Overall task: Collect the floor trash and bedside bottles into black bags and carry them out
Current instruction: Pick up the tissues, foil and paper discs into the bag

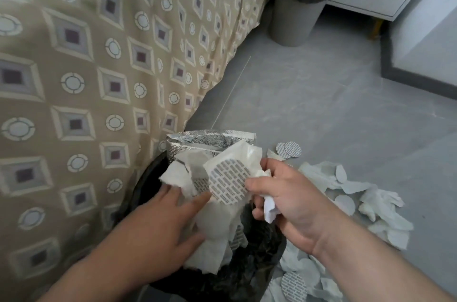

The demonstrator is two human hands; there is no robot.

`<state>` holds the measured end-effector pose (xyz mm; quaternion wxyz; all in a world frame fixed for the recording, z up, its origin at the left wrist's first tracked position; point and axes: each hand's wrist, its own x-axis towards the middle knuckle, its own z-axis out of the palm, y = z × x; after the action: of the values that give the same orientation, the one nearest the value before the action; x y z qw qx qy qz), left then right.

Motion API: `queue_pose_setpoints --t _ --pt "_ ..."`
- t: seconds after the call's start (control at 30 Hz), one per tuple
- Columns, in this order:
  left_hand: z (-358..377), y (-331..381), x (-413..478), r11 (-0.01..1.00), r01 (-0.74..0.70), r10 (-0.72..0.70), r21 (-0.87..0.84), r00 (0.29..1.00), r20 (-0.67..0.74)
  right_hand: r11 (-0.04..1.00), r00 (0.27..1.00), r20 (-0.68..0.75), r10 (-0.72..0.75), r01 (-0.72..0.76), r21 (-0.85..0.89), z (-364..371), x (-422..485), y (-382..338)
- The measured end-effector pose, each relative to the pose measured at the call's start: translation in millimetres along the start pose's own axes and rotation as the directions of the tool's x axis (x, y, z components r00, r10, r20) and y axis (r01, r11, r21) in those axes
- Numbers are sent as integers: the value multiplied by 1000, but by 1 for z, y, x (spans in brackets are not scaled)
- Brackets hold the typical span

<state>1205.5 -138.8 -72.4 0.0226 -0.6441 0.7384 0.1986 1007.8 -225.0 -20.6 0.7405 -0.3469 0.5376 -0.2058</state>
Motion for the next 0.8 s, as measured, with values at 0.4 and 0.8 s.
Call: queue_pose_setpoints --t 0.4,0.8 --pt "16 -25 -17 956 177 -266 -233 858 -439 197 899 116 -423 216 -956 4 16 44" --pt "52 -37 -14 843 217 -370 -493 898 -238 177 991 127 -33 130 -976 33 65 91"
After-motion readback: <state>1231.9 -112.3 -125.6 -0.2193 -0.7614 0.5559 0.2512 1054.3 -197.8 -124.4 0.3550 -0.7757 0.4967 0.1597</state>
